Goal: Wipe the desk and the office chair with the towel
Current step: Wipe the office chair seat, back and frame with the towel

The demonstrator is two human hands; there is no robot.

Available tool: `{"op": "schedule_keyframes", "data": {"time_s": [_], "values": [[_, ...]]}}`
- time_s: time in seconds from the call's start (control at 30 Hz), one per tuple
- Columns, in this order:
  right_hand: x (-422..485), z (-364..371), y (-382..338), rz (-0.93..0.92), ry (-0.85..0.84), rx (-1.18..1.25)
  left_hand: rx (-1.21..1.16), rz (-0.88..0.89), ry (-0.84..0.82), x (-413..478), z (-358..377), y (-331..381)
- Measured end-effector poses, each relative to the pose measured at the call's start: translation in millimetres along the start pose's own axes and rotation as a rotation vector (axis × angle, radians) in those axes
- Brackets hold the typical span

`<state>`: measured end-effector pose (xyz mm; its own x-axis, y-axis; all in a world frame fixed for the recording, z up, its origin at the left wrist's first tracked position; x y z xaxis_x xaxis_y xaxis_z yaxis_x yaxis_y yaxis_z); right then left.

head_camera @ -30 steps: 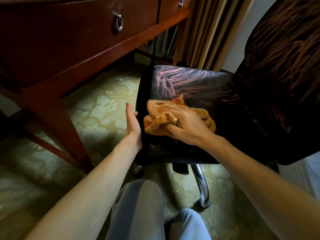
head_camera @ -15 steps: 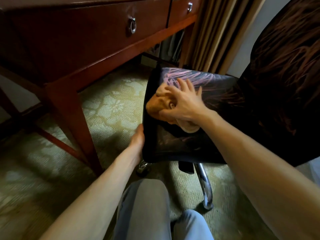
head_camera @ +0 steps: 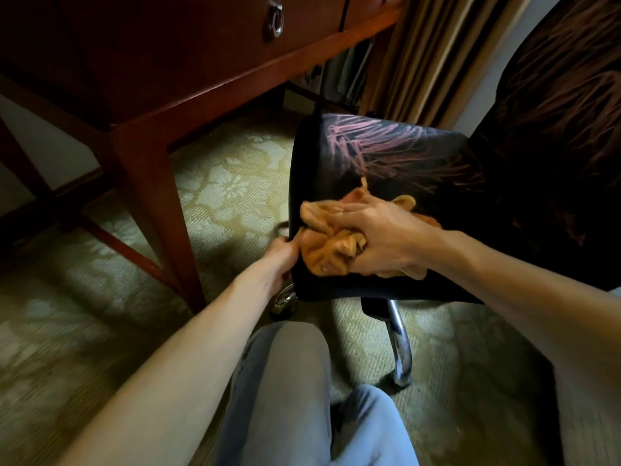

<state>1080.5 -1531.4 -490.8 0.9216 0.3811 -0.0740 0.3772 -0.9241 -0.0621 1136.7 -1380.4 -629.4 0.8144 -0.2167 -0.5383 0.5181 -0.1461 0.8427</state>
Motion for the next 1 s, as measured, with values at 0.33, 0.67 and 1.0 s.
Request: {"op": "schedule_keyframes", "data": {"time_s": [0.33,0.67,1.0], "values": [[39,-25,27,0.254,0.169,-0.114,-0.026,-0.025,-0.136,-10,0,-5],[4,19,-10,0.124,0.161,-0.020,0.155,0.042,0.014,8,7,-10],[-71,-19,-15,0.070,0.137,-0.043,0.160,0.061,0.022,3,5,-5]]}}
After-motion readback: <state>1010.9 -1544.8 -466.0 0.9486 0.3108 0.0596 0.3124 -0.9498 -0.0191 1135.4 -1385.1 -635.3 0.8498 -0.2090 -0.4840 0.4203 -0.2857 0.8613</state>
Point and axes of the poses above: each hand's wrist, its own x-axis towards the middle knuckle, its own z-axis out of the palm, y = z × x, the point moved 3 cm from there along x, towards the middle knuckle, and after that the axes turned 4 degrees about y, right-handed, at the moved point
